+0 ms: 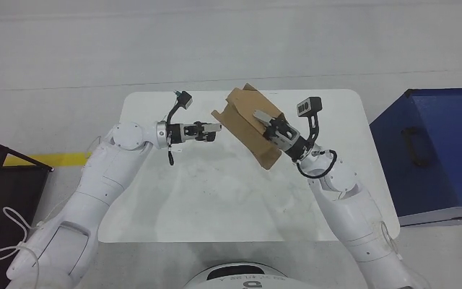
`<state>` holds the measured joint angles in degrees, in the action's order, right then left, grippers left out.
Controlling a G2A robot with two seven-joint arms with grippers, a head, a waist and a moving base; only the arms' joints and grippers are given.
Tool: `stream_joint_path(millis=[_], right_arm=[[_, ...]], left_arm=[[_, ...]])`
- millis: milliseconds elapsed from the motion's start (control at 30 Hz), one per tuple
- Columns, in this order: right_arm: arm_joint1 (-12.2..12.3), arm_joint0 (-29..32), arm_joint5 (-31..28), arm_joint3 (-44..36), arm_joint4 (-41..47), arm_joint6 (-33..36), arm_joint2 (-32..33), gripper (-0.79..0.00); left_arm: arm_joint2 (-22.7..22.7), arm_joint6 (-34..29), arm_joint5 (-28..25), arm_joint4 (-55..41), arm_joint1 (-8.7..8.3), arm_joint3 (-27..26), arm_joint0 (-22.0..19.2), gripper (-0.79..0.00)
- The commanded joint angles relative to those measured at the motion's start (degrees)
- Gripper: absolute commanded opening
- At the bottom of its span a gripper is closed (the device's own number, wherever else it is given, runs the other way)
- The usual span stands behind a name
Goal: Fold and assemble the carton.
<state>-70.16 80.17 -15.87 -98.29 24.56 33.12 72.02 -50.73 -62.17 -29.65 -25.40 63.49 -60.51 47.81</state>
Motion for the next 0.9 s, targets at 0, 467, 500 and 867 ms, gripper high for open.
stream_joint_path(millis=[0, 467, 500, 867], right_arm=[[0.00, 0.00, 0.00, 0.00, 0.00, 0.00, 0.00, -0.785], [2.84, 5.85, 8.80, -10.93, 5.94, 15.06, 16.19, -0.785], [3.00, 5.36, 9.86, -11.04, 5.86, 15.39, 16.97, -0.785], [3.23, 2.02, 10.91, -9.71, 7.40, 16.91, 17.49, -0.785]], left_arm=[[0.00, -0.01, 0.00, 0.00, 0.00, 0.00, 0.00, 0.000], [0.00, -0.01, 0.00, 0.00, 0.00, 0.00, 0.00, 0.000], [0.00, -0.01, 0.00, 0.00, 0.00, 0.00, 0.00, 0.000], [0.00, -0.01, 0.00, 0.00, 0.00, 0.00, 0.00, 0.000]])
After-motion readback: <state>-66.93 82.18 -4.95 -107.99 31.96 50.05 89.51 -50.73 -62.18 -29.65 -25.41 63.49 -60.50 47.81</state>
